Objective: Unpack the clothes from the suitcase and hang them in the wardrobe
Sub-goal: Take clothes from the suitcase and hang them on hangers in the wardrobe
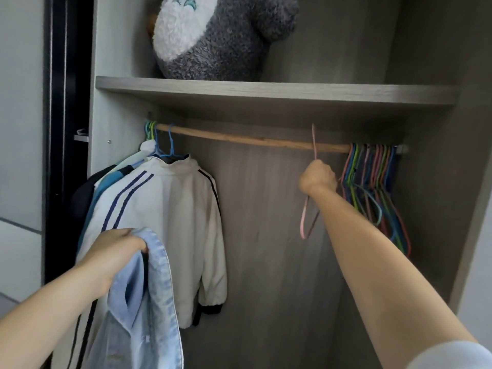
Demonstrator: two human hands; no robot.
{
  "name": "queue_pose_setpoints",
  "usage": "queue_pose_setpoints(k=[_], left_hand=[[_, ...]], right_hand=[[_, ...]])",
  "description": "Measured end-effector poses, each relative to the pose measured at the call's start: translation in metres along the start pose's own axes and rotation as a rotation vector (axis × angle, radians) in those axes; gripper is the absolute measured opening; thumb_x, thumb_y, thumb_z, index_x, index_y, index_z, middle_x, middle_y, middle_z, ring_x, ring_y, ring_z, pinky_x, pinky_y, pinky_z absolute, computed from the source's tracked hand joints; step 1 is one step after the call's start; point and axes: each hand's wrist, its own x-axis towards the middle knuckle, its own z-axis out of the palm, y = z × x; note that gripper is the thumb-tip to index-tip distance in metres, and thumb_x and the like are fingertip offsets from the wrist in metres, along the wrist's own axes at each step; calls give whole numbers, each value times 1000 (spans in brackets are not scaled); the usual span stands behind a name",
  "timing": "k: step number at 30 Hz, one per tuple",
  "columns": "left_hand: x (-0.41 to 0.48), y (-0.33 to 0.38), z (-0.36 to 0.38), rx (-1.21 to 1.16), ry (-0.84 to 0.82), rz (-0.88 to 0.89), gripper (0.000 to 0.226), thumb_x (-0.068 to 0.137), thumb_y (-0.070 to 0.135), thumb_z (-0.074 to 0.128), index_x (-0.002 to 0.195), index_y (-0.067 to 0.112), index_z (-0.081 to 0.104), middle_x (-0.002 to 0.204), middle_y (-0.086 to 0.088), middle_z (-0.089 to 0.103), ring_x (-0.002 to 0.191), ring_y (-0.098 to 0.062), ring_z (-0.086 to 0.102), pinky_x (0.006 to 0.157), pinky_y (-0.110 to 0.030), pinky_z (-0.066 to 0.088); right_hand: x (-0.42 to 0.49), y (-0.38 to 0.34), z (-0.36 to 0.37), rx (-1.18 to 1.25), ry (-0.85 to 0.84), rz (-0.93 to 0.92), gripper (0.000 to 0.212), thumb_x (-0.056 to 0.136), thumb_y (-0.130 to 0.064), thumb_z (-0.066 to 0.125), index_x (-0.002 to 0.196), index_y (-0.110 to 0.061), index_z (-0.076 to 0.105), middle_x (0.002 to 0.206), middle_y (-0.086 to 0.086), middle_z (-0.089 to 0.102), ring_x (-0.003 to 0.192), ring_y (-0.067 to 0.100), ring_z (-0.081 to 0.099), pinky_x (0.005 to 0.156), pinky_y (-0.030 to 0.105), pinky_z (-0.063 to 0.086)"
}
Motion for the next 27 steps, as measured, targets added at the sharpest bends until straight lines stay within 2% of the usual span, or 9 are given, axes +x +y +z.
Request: queue_pose_setpoints(k=[4,6,9,13,15,18,23,25,27], left_hand=[[-8,-7,-17,63,-35,10,20,65,0,63,82,6,71,92,-21,70,80,-27,59,71,-29,42],[-9,-9,-27,112,-35,2,20,64,-1,64,82,4,71,89,-16,70,80,-25,58,71,-28,41],[-12,-13,-47,189,-47,9,36,45,12,65,78,-1,71,75,-12,67,72,-22,58,69,-29,41],[-19,-17,-69,284,-42,-6,44,40,19,70,79,-3,69,71,-9,63,67,-20,55,65,-28,40],[-25,-20,-81,331,-8,-11,44,42,24,71,79,1,70,75,-9,64,66,-17,54,62,-26,41],[-30,-28,-94,404,34,-37,41,51,29,83,83,5,71,82,-9,66,67,-15,54,62,-26,42],[-28,-44,-111,491,125,-58,29,71,34,81,70,11,64,74,-4,59,62,-13,50,59,-27,42],[-31,-45,-112,487,138,-55,48,54,49,80,78,10,67,77,-5,59,67,-16,51,64,-30,46],[-34,-46,-115,500,165,-56,42,64,44,81,84,9,68,71,-2,57,63,-14,49,55,-21,40]], right_hand=[[-25,-8,35,428,46,-20,30,94,-9,50,122,-1,54,115,25,63,108,40,61,86,40,49],[-44,-4,58,624,81,-41,12,92,-15,57,97,-4,59,89,21,65,87,35,64,79,42,50],[-66,4,92,830,7,58,39,82,-35,72,61,-16,44,60,7,53,60,31,57,68,51,53],[-84,6,117,884,-150,340,51,87,-52,63,86,-2,65,94,23,67,87,37,65,81,46,52],[-99,6,127,850,-212,303,50,92,-51,56,82,-3,66,84,19,62,78,32,61,73,43,50],[-122,14,135,1058,-672,229,44,93,-44,56,59,-19,42,44,-2,38,32,13,33,34,19,25],[-153,23,138,1134,-1486,33,41,83,-38,55,51,-14,55,38,-7,20,28,5,16,39,15,4],[-170,19,138,994,-1603,-49,36,79,-37,60,57,-10,59,38,-6,20,29,5,16,41,16,4],[-188,12,141,803,-1597,-184,33,83,-34,59,64,-8,59,41,-4,20,33,7,14,43,17,6]])
